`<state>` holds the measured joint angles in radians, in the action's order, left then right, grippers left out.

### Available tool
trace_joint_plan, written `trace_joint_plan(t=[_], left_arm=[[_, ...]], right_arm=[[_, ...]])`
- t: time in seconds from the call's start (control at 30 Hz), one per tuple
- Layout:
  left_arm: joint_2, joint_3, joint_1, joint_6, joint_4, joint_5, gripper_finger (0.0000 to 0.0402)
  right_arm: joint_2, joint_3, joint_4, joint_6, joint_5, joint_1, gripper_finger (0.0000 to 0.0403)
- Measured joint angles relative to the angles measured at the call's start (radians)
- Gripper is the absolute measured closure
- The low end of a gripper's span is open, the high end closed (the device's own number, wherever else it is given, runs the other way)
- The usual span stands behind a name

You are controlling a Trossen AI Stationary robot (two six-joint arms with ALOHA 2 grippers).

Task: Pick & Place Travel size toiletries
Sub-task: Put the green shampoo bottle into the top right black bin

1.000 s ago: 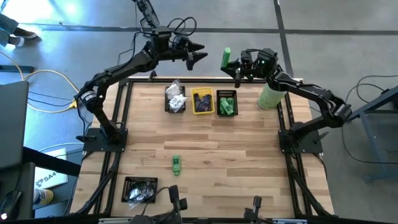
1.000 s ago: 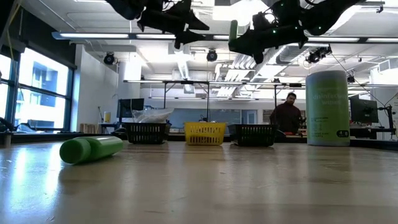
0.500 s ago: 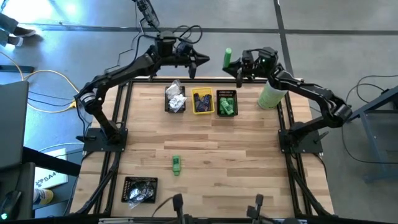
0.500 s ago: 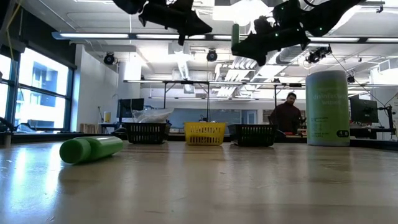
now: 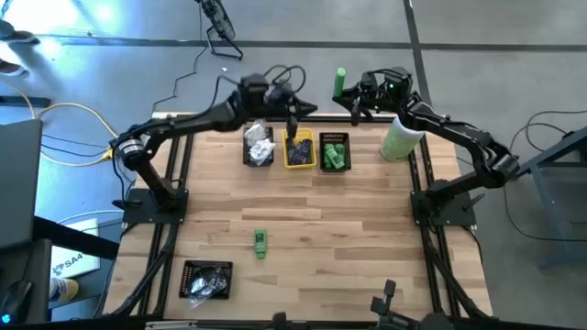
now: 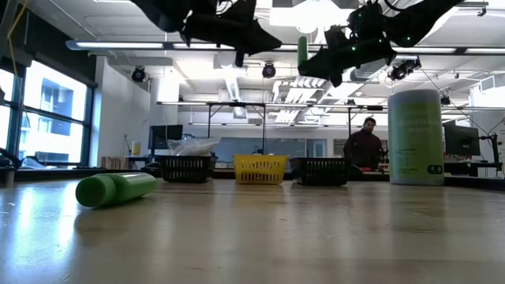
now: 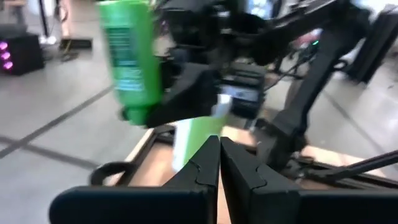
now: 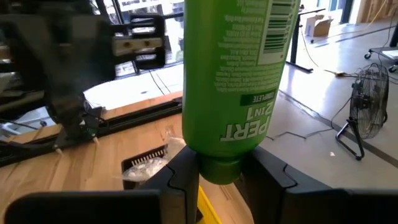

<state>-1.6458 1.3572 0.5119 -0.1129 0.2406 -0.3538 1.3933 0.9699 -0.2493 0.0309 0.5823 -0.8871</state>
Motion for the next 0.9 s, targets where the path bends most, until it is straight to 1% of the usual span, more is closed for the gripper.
trace_joint_plan(t=[0.07,0.17,0.3,0.5,0.63,0.7,0.8,0.9], left_arm=[[0.005,-0.061,-0.019,-0.025,0.093,0.002,0.0389],[0.038,-0.139,-0.027,-0.051,0.15,0.042,0.0389],[0.131,-0.248,-0.019,-0.071,0.18,0.098,0.0389],[0.311,-0.415,-0.021,-0.017,0.178,0.181,0.0389],[0.443,-0.512,-0.019,0.022,0.175,0.227,0.0389],[0.512,-0.551,-0.004,0.033,0.172,0.229,0.0389],[0.606,-0.598,0.021,0.029,0.137,0.229,0.0389],[0.678,-0.618,0.046,0.026,0.059,0.216,0.0389]], right_arm=[[0.0,0.0,0.01,-0.007,-0.002,0.0,0.0313],[0.0,0.0,0.011,-0.01,-0.002,0.0,0.0313],[0.0,0.0,0.017,-0.01,-0.01,0.001,0.0314],[0.0,0.0,0.041,-0.013,-0.067,0.039,0.0314],[0.0,0.001,0.049,0.0,-0.164,0.081,0.0314],[0.001,0.017,0.08,0.017,-0.22,0.105,0.0314],[0.001,0.053,0.16,0.019,-0.309,0.139,0.0314],[0.001,0.079,0.249,0.025,-0.393,0.175,0.0314]])
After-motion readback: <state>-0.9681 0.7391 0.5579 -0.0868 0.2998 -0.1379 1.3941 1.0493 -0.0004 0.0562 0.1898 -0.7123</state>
